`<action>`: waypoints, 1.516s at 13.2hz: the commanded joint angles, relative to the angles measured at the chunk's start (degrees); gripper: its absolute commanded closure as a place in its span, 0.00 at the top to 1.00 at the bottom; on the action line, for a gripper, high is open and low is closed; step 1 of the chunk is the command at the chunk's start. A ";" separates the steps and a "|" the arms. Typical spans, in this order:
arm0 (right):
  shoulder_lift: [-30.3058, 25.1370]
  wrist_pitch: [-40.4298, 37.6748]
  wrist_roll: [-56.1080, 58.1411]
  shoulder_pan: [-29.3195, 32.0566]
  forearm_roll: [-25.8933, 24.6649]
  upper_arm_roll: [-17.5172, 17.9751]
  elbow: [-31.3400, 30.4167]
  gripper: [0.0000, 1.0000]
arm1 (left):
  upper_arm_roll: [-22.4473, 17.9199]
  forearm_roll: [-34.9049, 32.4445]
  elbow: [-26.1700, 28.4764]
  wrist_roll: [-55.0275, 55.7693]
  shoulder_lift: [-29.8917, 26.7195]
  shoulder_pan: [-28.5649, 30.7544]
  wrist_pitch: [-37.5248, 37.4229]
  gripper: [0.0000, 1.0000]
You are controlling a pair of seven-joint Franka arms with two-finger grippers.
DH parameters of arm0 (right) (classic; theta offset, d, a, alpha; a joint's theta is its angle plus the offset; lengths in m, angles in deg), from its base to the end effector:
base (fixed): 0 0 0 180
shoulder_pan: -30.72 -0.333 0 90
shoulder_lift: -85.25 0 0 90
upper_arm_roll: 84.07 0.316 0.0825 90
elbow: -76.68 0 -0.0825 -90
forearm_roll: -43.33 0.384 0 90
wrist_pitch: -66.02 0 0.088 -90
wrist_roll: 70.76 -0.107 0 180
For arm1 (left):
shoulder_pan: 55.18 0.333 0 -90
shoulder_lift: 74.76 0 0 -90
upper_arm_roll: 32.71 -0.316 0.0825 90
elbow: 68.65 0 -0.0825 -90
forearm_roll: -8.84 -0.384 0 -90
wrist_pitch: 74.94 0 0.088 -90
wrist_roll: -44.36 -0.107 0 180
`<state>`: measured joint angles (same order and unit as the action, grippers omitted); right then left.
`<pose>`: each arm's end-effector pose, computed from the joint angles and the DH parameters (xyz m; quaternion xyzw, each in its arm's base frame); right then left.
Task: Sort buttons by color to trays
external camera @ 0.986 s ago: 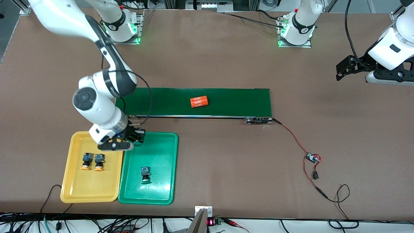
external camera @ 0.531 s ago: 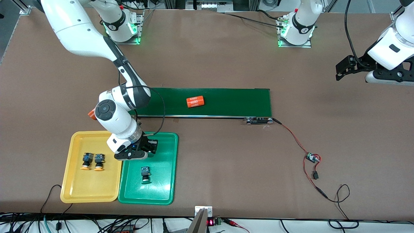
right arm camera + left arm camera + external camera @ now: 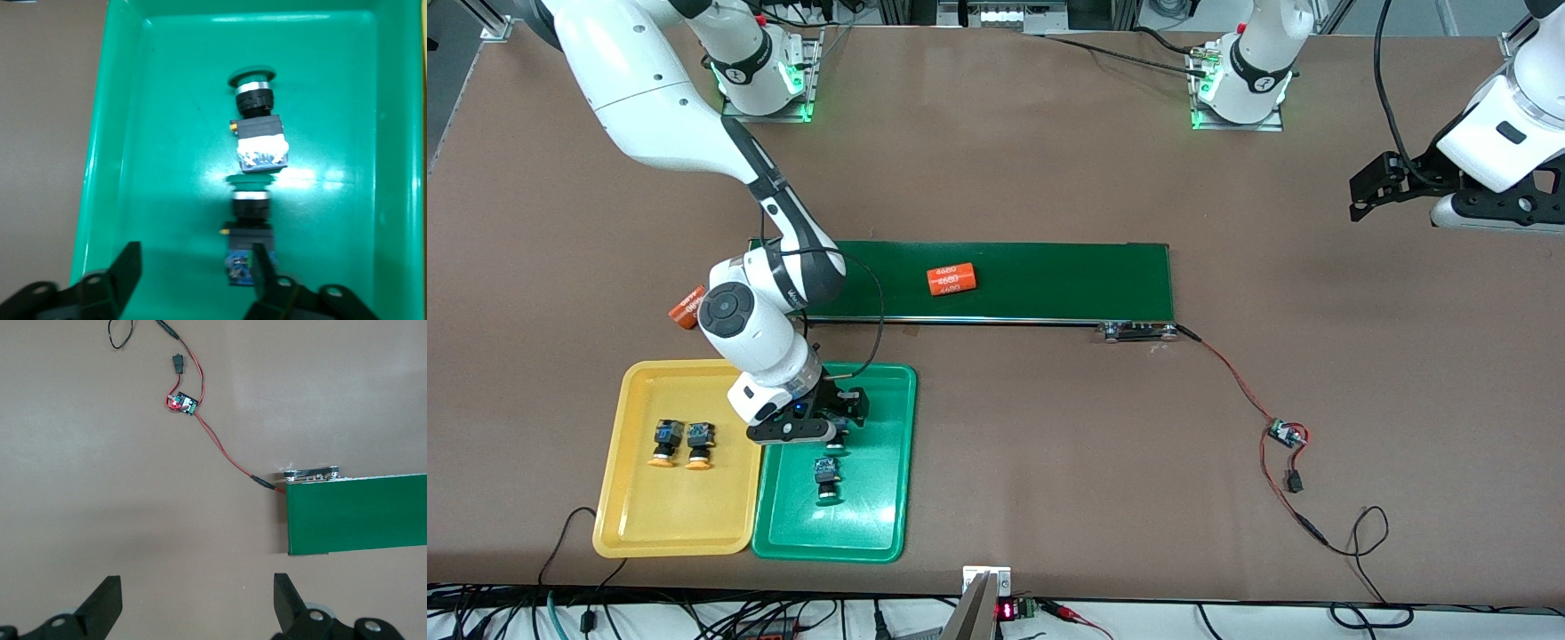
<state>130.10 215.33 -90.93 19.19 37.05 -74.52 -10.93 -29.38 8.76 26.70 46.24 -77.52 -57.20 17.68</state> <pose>0.6943 0.2453 0.2296 -0.9880 -0.0177 -0.1358 0.0720 0.5402 -0.0512 0.6107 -0.9995 0.0303 -0.0004 0.0021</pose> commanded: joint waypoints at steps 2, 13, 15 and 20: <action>-0.10 0.55 0.04 -1.04 -0.31 -1.56 1.04 1.00 | 0.10 -0.97 -1.49 0.14 0.48 -0.26 -1.21 1.00; -21.97 -25.62 1.97 5.11 -0.23 -2.70 -3.89 1.00 | 0.10 -0.88 -1.49 0.14 0.48 -0.17 -1.30 1.00; -26.37 -30.98 3.81 6.77 -0.14 -3.49 -3.97 1.00 | 0.10 -0.88 -1.49 0.14 0.48 -0.17 -1.21 1.00; -36.83 -43.11 12.17 12.58 0.30 -3.58 -6.08 1.00 | 0.10 -0.97 -1.49 0.14 0.48 -0.18 -1.30 1.00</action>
<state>98.07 174.81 -80.75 30.09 37.07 -78.56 -13.57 -29.38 8.76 26.68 46.24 -77.52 -57.20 17.61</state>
